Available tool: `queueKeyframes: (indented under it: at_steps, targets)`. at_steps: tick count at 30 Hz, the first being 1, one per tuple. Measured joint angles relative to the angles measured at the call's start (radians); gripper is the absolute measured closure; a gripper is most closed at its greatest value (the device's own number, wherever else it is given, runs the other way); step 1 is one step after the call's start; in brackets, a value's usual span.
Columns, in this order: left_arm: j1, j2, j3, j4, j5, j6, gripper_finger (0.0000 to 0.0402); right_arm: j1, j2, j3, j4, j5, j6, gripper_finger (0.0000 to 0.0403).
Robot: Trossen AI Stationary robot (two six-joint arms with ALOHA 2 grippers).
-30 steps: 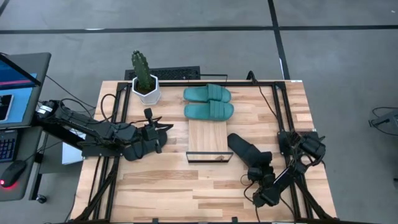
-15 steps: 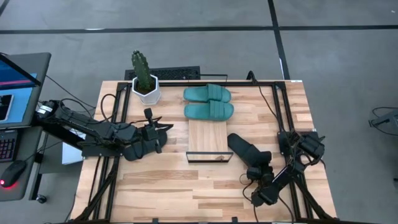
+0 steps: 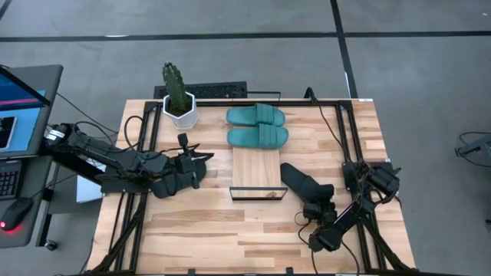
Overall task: Pick and place slides into the shelf
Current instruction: Put the right black slide on the shelf
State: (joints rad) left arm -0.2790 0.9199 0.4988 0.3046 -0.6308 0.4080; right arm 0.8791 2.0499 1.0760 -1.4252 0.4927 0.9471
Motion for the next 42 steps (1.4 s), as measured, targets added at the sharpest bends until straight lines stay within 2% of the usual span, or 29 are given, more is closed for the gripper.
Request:
queueKeyframes:
  at_steps: [4,9,12,22,26,33,40,42]
  targets:
    - [0.000,0.000,0.000,0.000,0.000,0.000,0.0401,0.001,0.000,0.000,-0.043,-0.015,0.051,0.0390]
    - [0.000,0.000,0.000,0.000,0.000,0.000,0.0401,0.003,-0.007,0.000,-0.131,-0.074,0.136,0.0401]
    - [0.000,0.000,0.000,0.000,0.000,0.000,0.0401,0.025,-0.041,0.000,-0.147,-0.076,0.176,0.0402]
    - [0.000,0.000,0.000,0.000,0.001,0.000,0.0401,0.146,-0.208,0.000,-0.080,0.040,0.231,0.0402]
    - [0.000,0.000,0.000,-0.001,0.001,0.000,0.0401,0.167,-0.238,0.000,-0.060,0.062,0.240,0.0395]
    - [0.000,0.000,0.000,-0.001,0.001,-0.004,0.0401,0.109,-0.216,-0.001,-0.033,0.051,0.284,0.0358]
    - [0.000,0.000,0.000,-0.001,0.023,-0.006,0.0401,0.083,-0.214,-0.002,-0.017,-0.161,0.250,0.0296]
    - [0.000,0.000,0.000,-0.001,0.035,-0.006,0.0401,0.091,-0.215,-0.002,-0.002,-0.182,0.223,0.0284]
